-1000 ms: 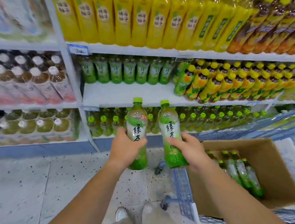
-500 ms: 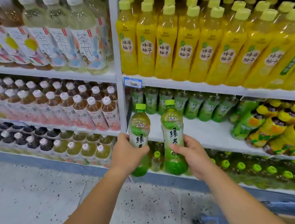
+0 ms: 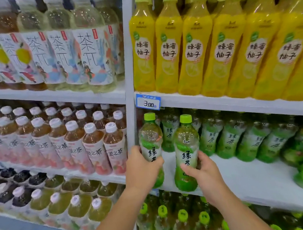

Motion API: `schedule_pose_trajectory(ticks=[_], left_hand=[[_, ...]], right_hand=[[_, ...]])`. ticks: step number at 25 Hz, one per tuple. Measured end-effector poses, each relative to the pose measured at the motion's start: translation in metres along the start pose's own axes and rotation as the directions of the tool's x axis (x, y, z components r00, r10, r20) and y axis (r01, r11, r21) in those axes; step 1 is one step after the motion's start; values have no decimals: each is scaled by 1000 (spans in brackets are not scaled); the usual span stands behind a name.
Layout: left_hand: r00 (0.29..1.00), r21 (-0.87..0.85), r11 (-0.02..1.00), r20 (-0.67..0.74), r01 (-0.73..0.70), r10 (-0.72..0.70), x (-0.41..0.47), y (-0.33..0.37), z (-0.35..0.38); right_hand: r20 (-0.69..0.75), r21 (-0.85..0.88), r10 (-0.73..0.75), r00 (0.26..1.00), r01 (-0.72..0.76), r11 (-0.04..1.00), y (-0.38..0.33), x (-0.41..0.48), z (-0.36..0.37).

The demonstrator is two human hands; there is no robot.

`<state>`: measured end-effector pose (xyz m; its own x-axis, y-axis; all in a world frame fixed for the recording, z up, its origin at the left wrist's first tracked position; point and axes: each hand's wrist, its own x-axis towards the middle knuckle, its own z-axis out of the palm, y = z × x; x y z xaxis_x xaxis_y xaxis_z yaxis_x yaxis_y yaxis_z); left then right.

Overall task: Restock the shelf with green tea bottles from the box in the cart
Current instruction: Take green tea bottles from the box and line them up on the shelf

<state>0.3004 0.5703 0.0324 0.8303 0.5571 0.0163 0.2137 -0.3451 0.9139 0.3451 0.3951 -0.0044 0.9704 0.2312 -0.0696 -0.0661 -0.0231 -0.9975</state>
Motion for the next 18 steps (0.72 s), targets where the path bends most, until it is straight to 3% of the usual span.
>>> schedule_pose_trajectory(ticks=[7, 12, 16, 18], left_hand=[[968, -99, 963, -65, -250, 244, 33, -49, 29], [919, -200, 897, -100, -393, 380, 37, -71, 39], [904, -27, 904, -23, -427, 426, 39, -97, 46], [903, 108, 897, 6, -428, 430, 40, -103, 50]], right_hand=[[-29, 9, -189, 982, 189, 982, 46, 40, 20], [-4, -132, -277, 961, 274, 953, 68, 50, 23], [4, -446, -399, 917, 359, 820, 76, 42, 18], [-28, -453, -409, 912, 353, 819, 78, 39, 20]])
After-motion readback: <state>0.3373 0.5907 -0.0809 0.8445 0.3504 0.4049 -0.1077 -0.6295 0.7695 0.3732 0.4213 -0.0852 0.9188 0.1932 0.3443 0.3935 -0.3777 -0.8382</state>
